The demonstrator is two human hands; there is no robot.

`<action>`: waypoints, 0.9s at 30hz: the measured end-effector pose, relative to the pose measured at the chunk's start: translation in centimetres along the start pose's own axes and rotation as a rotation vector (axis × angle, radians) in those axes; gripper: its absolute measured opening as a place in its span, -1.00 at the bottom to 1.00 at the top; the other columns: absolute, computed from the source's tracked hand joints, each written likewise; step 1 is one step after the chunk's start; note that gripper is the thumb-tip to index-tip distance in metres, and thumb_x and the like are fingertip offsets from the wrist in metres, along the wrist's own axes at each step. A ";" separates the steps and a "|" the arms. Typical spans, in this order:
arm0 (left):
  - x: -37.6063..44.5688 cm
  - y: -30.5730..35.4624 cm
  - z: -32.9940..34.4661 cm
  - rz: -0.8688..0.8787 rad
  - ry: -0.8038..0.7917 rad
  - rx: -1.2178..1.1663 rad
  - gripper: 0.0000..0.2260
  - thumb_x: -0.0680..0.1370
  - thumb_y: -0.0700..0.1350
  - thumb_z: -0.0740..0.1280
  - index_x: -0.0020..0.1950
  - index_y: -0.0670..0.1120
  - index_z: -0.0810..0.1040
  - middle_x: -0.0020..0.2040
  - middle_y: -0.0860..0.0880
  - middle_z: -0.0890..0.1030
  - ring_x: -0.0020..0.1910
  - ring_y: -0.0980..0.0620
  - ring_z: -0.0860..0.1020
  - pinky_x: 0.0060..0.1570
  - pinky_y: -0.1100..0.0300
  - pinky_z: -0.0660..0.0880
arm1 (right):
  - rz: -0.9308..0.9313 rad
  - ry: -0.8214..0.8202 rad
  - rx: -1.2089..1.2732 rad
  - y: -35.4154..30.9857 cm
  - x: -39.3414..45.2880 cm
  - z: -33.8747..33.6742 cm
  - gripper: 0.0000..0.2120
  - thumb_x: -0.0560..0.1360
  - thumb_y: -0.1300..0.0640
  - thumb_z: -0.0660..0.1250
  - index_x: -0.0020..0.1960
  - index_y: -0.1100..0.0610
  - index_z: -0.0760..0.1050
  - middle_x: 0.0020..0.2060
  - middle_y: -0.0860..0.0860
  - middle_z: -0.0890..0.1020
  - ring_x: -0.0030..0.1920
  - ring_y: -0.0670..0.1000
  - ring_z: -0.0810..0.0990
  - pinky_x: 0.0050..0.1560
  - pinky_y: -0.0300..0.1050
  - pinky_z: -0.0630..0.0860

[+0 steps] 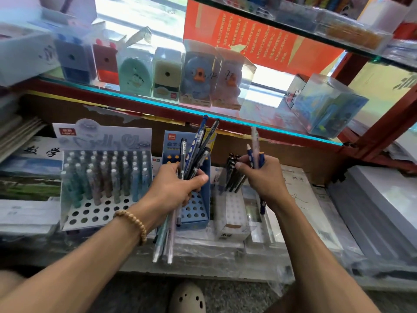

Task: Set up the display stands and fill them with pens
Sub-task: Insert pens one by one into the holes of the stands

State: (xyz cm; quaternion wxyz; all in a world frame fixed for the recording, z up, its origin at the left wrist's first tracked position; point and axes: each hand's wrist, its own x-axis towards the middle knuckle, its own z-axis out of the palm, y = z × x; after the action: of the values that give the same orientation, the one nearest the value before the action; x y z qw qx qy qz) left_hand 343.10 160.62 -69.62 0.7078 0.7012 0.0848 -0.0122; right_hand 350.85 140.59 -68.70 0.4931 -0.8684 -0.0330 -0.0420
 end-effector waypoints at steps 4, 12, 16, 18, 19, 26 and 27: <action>0.1 0.6 -0.7 0.030 0.051 -0.040 -0.93 0.52 -0.15 0.45 -0.07 -0.14 0.63 -0.30 -0.03 0.56 -0.51 0.15 0.38 -0.50 0.30 0.37 | 0.067 -0.268 0.341 -2.1 -1.7 -1.0 -0.92 0.57 0.21 0.35 0.00 0.21 0.60 -0.22 0.11 0.62 -0.47 -0.12 0.42 -0.45 -0.27 0.38; -0.4 1.6 -2.0 0.051 0.093 -0.196 -0.87 0.46 -0.14 0.48 -0.09 -0.17 0.61 -0.51 0.05 0.50 -0.58 0.17 0.35 -0.56 0.34 0.32 | 0.002 -0.799 0.106 -4.5 -4.2 2.4 -0.92 0.56 0.19 0.38 -0.08 0.19 0.53 -0.44 -0.04 0.49 -0.50 -0.09 0.39 -0.49 -0.28 0.34; -1.1 1.4 -2.5 0.037 0.092 -0.241 -0.87 0.47 -0.23 0.46 -0.06 -0.27 0.60 -0.57 0.06 0.41 -0.60 0.14 0.30 -0.59 0.35 0.31 | -0.002 -0.856 0.097 -4.6 -4.4 3.6 -0.79 0.53 0.08 0.45 -0.10 0.19 0.50 -0.45 0.02 0.40 -0.50 -0.05 0.34 -0.52 -0.24 0.29; -1.5 1.5 -2.7 0.060 0.109 -0.292 -0.83 0.49 -0.24 0.44 -0.02 -0.34 0.59 -0.56 0.03 0.41 -0.59 0.13 0.30 -0.59 0.35 0.31 | -0.007 -0.863 0.110 -4.8 -4.5 3.7 -0.70 0.46 -0.02 0.48 -0.07 0.20 0.52 -0.44 0.02 0.39 -0.50 -0.05 0.33 -0.52 -0.26 0.29; -1.5 1.7 -2.9 0.081 0.137 -0.303 -0.79 0.50 -0.24 0.44 0.01 -0.37 0.58 -0.54 0.01 0.40 -0.59 0.12 0.30 -0.59 0.35 0.30 | 0.004 -0.857 0.127 -4.8 -4.4 3.7 -0.65 0.43 -0.04 0.48 -0.05 0.24 0.53 -0.45 0.01 0.39 -0.50 -0.07 0.32 -0.53 -0.28 0.29; -1.7 3.4 -7.4 0.149 0.363 -0.348 -0.94 0.51 -0.20 0.42 -0.12 -0.19 0.61 -0.41 0.02 0.52 -0.50 0.13 0.37 -0.53 0.33 0.37 | 0.044 -0.589 0.245 -5.0 -4.2 2.6 -0.42 0.42 -0.16 0.50 0.04 0.39 0.56 -0.46 -0.01 0.43 -0.54 -0.10 0.28 -0.54 -0.26 0.22; -1.9 3.4 -7.8 0.132 0.332 -0.340 -0.93 0.50 -0.20 0.42 -0.12 -0.19 0.60 -0.42 0.03 0.51 -0.50 0.13 0.37 -0.54 0.34 0.37 | 0.026 -0.498 0.269 -5.2 -4.2 2.6 -0.47 0.43 -0.13 0.45 0.01 0.37 0.58 -0.47 -0.02 0.45 -0.53 -0.09 0.29 -0.51 -0.23 0.23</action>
State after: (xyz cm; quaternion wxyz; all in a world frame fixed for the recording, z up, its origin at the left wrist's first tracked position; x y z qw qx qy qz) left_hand 340.91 168.26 -66.04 0.7912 0.5684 0.1548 0.1642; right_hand 346.29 145.42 -66.06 0.5810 -0.7791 -0.1472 0.1839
